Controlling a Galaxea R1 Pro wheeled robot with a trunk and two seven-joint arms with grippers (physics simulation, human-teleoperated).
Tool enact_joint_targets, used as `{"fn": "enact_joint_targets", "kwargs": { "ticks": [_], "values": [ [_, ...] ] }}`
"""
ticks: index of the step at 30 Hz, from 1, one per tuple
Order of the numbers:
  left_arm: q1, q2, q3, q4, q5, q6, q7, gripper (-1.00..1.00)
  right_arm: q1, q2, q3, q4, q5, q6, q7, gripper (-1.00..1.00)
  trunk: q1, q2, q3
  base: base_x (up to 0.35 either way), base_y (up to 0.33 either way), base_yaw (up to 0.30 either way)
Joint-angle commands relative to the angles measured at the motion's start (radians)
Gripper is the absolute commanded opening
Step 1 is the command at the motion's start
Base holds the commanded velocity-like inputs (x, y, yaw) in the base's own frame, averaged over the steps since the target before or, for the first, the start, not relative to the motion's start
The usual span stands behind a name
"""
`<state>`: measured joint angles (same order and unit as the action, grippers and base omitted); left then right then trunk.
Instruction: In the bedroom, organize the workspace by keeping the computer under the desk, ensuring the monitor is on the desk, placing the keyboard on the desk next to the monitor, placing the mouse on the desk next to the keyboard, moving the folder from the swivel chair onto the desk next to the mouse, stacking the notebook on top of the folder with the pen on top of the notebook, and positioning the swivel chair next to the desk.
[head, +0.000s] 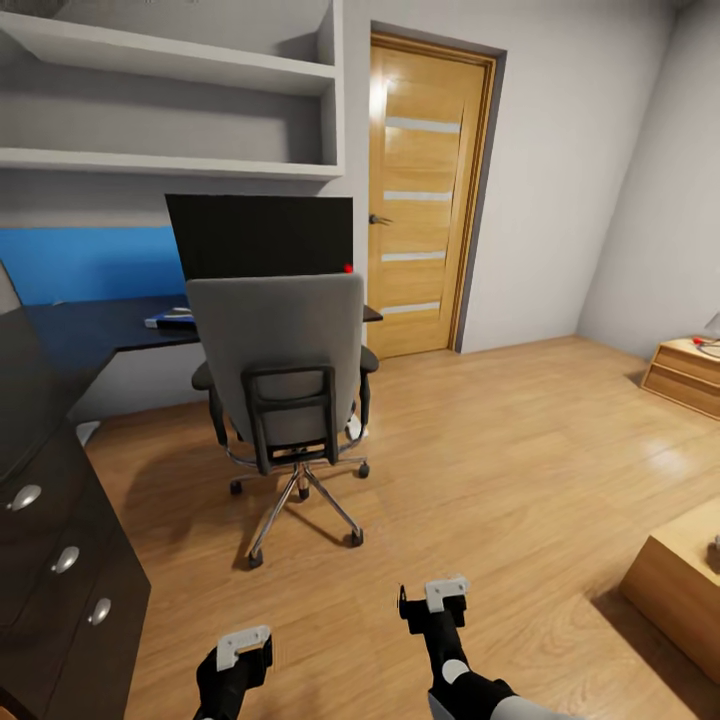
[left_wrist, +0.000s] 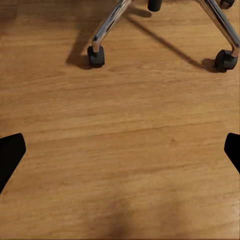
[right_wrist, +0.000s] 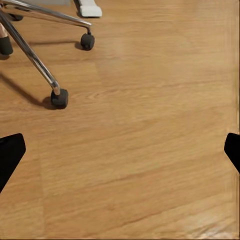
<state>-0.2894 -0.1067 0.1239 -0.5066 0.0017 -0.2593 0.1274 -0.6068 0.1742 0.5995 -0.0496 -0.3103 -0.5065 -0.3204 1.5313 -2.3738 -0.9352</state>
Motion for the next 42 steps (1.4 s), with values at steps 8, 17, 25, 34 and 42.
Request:
{"fn": "enact_joint_targets", "kwargs": {
  "ticks": [8, 17, 25, 34, 42],
  "values": [
    [-0.001, 0.003, 0.002, 0.026, 0.0, -0.04, -0.002, 1.0, 0.002, 0.0, 0.01, 0.01, -0.021, -0.005, -0.003, 1.0, -0.031, 0.056, 0.024, 0.0, 0.0, 0.0],
    [-0.001, 0.0, -0.002, 0.046, -0.004, -0.038, 0.001, 1.0, 0.039, -0.003, 0.011, 0.013, -0.101, -0.017, -0.003, 1.0, -0.065, 0.119, 0.052, 0.004, 0.0, 0.0],
    [-0.001, 0.001, -0.002, 0.047, -0.002, -0.039, 0.001, 1.0, 0.041, -0.004, 0.011, 0.017, -0.104, -0.017, -0.003, 1.0, -0.096, 0.175, 0.078, 0.021, -0.002, 0.0],
    [-0.001, -0.003, -0.003, 0.053, -0.003, -0.039, 0.003, 1.0, 0.041, -0.003, 0.011, 0.022, -0.104, -0.017, -0.003, 1.0, -0.131, 0.238, 0.106, -0.167, -0.129, 0.065],
    [-0.001, -0.008, -0.004, 0.065, -0.004, -0.041, 0.005, 1.0, 0.041, -0.002, 0.011, 0.023, -0.104, -0.017, -0.003, 1.0, -0.161, 0.294, 0.131, -0.244, -0.202, 0.229]
  ]
}}
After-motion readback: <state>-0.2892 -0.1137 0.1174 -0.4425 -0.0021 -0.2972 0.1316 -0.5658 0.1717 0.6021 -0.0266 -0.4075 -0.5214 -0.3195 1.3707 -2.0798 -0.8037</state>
